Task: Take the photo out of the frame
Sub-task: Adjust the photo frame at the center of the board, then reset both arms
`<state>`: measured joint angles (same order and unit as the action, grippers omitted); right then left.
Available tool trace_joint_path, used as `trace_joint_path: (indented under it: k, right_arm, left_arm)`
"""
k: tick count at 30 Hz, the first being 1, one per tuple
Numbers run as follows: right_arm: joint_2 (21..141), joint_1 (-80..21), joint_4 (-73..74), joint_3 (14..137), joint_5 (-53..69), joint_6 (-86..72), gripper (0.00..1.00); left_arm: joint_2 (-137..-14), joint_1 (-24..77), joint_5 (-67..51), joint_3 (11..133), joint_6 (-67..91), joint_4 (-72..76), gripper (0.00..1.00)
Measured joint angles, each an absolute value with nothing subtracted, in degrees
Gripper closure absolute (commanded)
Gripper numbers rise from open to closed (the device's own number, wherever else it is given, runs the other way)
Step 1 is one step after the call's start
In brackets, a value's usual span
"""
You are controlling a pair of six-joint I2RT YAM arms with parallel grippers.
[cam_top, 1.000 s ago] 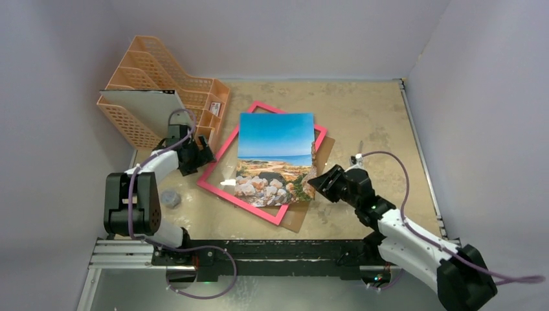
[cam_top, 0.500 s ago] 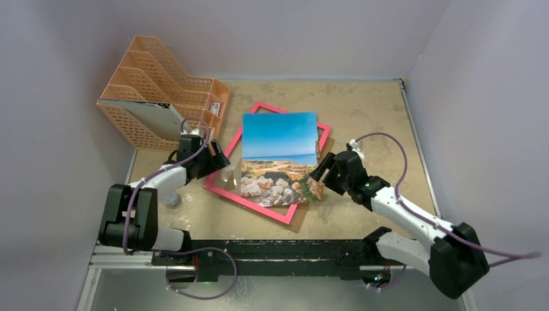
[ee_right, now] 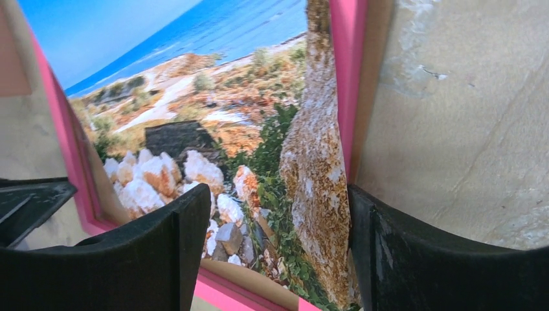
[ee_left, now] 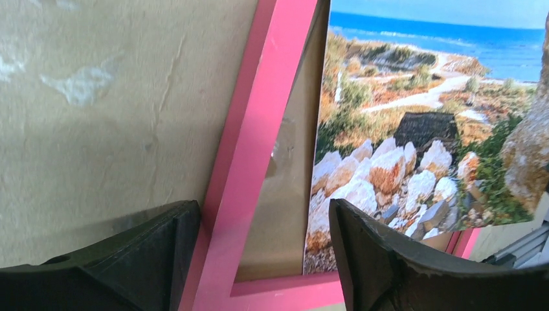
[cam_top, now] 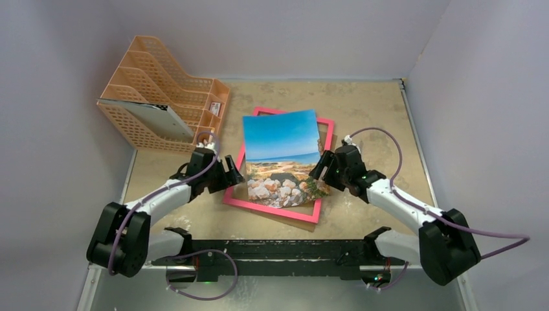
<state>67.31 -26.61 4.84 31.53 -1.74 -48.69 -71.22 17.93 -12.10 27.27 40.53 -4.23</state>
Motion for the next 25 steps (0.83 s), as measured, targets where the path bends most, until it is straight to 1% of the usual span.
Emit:
trace_joint_path:
  k: [2,3,5,7,9,10,16,20,25]
  right_arm:
    - [65.69,-26.63,5.91,32.18,-1.28,-47.64,0.19]
    - [64.73,-26.63,6.7,32.45,-1.41,-47.53,0.15]
    - [61.76,-26.63,9.67,33.08,-2.9,-48.16,0.1]
    - [58.35,-26.61,12.51,33.54,-5.74,-49.15,0.07]
    - [54.92,-26.61,14.79,34.41,-8.78,-49.69,0.03]
    - [53.71,-26.61,15.27,35.11,-10.02,-49.6,0.01]
    - [52.38,-26.61,14.41,40.66,-12.1,-44.21,0.01]
    - [50.68,-26.61,10.5,41.21,-11.51,-39.18,0.01]
    - [47.75,-26.61,6.0,41.21,-9.5,-35.64,0.01]
  left_arm:
    - [-69.82,18.57,-11.79,27.2,40.97,-6.98,0.22]
    - [-69.19,18.65,-11.51,27.22,40.95,-8.34,0.21]
    - [-67.79,18.76,-9.98,27.64,40.82,-11.79,0.19]
    - [-66.52,18.79,-8.16,28.42,40.34,-15.66,0.18]
    - [-65.01,18.79,-6.37,30.02,39.4,-19.49,0.09]
    - [-64.31,18.79,-5.65,31.14,39.07,-20.84,0.07]
    - [-59.68,18.79,-3.57,38.92,35.77,-24.21,0.04]
    - [-55.37,18.79,-2.31,42.78,32.95,-24.95,0.03]
    - [-51.11,18.83,-1.26,44.53,30.17,-24.93,0.02]
